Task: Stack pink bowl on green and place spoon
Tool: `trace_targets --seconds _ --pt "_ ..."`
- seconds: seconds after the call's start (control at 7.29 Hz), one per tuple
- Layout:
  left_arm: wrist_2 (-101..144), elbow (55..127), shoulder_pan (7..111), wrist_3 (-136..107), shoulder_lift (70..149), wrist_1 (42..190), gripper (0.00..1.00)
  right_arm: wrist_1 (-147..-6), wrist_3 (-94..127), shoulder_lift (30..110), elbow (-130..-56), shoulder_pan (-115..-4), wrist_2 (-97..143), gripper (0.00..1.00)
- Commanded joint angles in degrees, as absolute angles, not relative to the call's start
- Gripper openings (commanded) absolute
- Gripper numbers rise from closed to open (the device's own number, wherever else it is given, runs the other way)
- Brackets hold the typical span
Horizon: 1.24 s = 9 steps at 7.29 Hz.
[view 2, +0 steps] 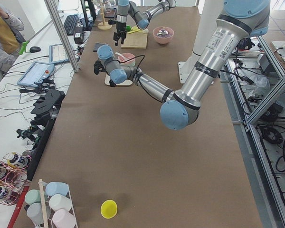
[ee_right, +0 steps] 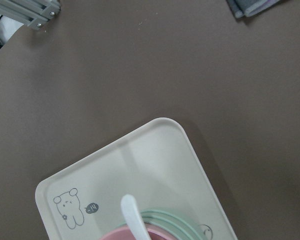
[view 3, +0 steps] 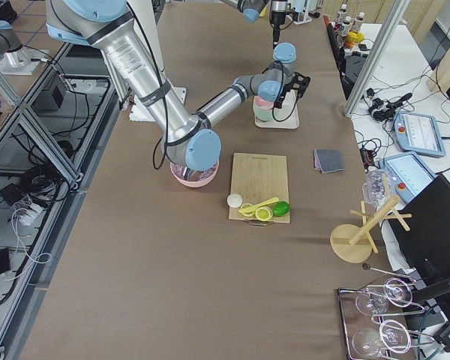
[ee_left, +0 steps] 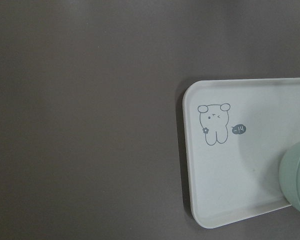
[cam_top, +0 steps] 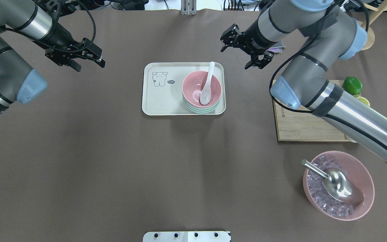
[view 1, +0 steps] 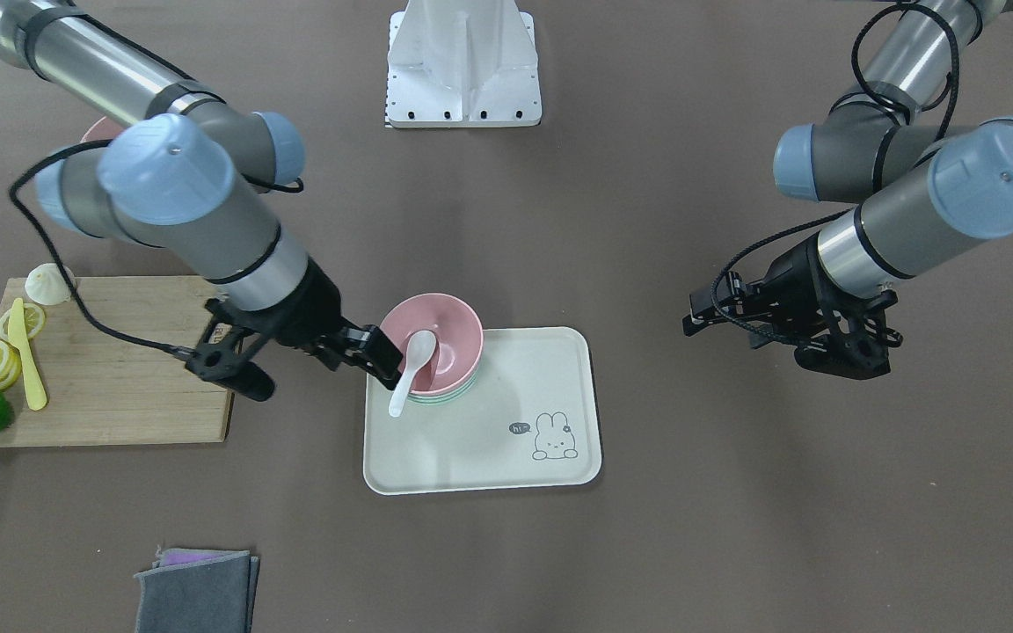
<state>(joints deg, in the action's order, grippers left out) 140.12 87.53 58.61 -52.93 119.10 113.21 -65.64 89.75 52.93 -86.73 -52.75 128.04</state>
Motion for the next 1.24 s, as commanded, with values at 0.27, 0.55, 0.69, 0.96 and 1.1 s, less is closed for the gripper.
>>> trace_targets --seconds 0.27,0.55,0.69,0.96,1.1 --pt "140.0 88.9 63.7 -46.8 113.5 113.2 0.99 -65.8 68.9 65.6 -89.6 -66.6 138.1 1.0" --pt "138.8 89.3 69.5 -31.9 105.1 113.3 0.99 -66.7 48.1 74.3 -89.0 -72.0 138.0 1.0" --pt "138.6 88.8 72.9 -22.2 101.0 113.2 0.99 -70.3 37.2 76.9 -88.9 -75.2 138.0 1.0" --pt "132.2 88.5 75.8 -11.9 92.9 113.4 0.99 -79.0 16.9 79.5 -88.6 -80.6 137.3 1.0" --pt "132.0 87.5 76.4 -11.4 90.0 113.1 0.99 -83.5 9.0 80.1 -88.5 -82.5 137.2 1.0"
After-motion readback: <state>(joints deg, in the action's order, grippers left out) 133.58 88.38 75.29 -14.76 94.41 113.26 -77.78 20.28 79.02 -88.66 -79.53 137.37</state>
